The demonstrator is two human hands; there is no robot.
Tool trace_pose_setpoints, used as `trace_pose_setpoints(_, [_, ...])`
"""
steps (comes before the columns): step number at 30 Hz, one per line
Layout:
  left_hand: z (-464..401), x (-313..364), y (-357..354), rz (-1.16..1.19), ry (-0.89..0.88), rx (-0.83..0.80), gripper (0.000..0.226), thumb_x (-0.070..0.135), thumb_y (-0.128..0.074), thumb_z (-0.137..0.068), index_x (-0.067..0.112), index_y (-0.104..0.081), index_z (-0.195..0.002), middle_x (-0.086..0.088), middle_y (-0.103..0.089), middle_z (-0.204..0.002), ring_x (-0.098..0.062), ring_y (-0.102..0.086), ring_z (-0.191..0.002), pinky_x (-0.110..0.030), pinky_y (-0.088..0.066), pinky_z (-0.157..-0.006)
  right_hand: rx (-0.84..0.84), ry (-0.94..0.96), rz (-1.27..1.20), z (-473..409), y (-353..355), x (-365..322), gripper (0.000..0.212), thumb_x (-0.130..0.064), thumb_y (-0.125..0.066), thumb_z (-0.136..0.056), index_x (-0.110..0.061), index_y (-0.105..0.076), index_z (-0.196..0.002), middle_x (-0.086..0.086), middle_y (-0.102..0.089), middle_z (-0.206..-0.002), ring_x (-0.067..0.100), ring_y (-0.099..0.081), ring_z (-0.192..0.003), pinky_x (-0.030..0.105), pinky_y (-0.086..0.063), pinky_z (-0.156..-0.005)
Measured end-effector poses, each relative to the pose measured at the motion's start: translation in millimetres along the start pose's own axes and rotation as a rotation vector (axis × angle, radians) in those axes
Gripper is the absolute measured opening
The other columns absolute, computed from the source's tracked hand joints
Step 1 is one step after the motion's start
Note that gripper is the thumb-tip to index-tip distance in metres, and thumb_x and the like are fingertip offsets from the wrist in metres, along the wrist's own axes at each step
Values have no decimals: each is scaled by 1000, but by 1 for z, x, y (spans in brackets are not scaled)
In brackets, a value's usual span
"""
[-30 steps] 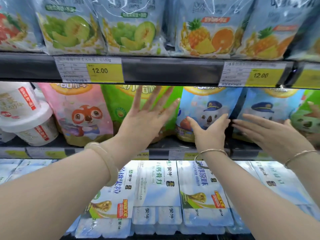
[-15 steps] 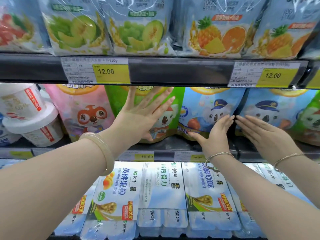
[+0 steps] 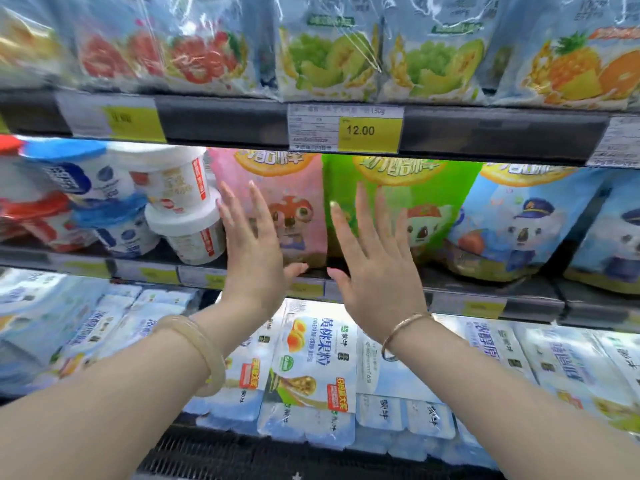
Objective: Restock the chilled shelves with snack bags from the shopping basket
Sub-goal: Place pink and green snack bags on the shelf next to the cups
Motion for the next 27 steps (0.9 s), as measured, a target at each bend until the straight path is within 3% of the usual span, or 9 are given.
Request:
trace_pose_setpoints(1, [-4, -8, 1, 83, 77, -33, 126, 21, -75, -74, 19, 33, -137, -23, 35, -147, -36, 19, -142, -39, -3, -115, -48, 79, 80, -9, -1, -10, 82, -31, -71, -72, -11, -33, -142, 20, -26, -150, 39, -21, -139, 61, -11, -106])
trace_pose_setpoints(4, [-15, -25, 6, 214, 119, -140, 129, 7, -74, -74, 40, 39, -124, -20, 30, -151, -34, 1, -145, -40, -26, -111, -162, 197, 192, -39, -11, -26, 85, -32, -56, -85, -16, -2, -148, 7, 21, -149, 29, 22, -137, 57, 28, -99])
trace_pose_setpoints(6, [-18, -28, 6, 251, 110, -194, 128, 9, -75, -74, 47, 42, -111, -20, 28, -152, -35, -5, -145, -40, -30, -108, -206, 173, 248, -59, -17, -25, 81, -35, -44, -91, -16, 13, -146, 3, 29, -149, 25, 27, -138, 53, 35, -92])
trace_pose_setpoints(10, [-22, -29, 4, 213, 94, -209, 128, 7, -72, -77, 51, 46, -101, -23, 29, -150, -38, -2, -145, -40, -30, -109, -275, 80, 193, -81, -23, -16, 96, -38, -53, -87, -26, 27, -140, 5, 1, -159, 23, 4, -146, 50, 19, -107])
trace_pose_setpoints(13, [-25, -31, 3, 144, 85, -214, 127, 2, -69, -78, 44, 48, -103, -27, 30, -148, -43, 0, -143, -45, -33, -110, -299, 74, 158, -84, -26, -14, 107, -48, -60, -79, -29, 26, -141, 4, -2, -159, 21, 0, -146, 54, 6, -113])
trace_pose_setpoints(17, [-29, -33, 3, 116, 101, -187, 122, -7, -64, -79, 37, 44, -114, -28, 29, -148, -43, 2, -143, -47, -32, -111, -240, 121, 155, -82, -27, -16, 110, -52, -60, -77, -31, 33, -132, 3, 3, -159, 22, 5, -146, 53, 20, -106])
trace_pose_setpoints(20, [-29, -34, 2, 136, 121, -152, 128, -5, -68, -76, 43, 46, -109, -25, 28, -150, -41, 1, -144, -45, -32, -109, -230, 161, 205, -73, -27, -10, 113, -53, -63, -75, -31, 34, -129, -2, 28, -149, 22, 17, -144, 51, 38, -92])
trace_pose_setpoints(23, [-25, -34, 2, 164, 106, -131, 135, 2, -75, -72, 49, 48, -104, -23, 27, -151, -37, 0, -145, -43, -31, -109, -205, 151, 230, -60, -24, 5, 116, -57, -64, -72, -31, 32, -133, 0, 34, -141, 20, 28, -135, 53, 36, -95])
trace_pose_setpoints(27, [-11, -34, 2, 87, -26, -136, 139, 3, -76, -72, 51, 47, -115, -17, 36, -149, -33, 19, -143, -42, -19, -113, -84, -39, 296, -35, -13, 30, 119, -66, -65, -61, -24, 14, -140, 5, 10, -149, 29, -4, -144, 60, 13, -103])
Point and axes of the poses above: each hand's wrist, its own z-axis away from the middle knuckle, its own y-axis out of the back of the hand, x = y × z, the point moved 2 cm from there along -z, towards the middle knuckle
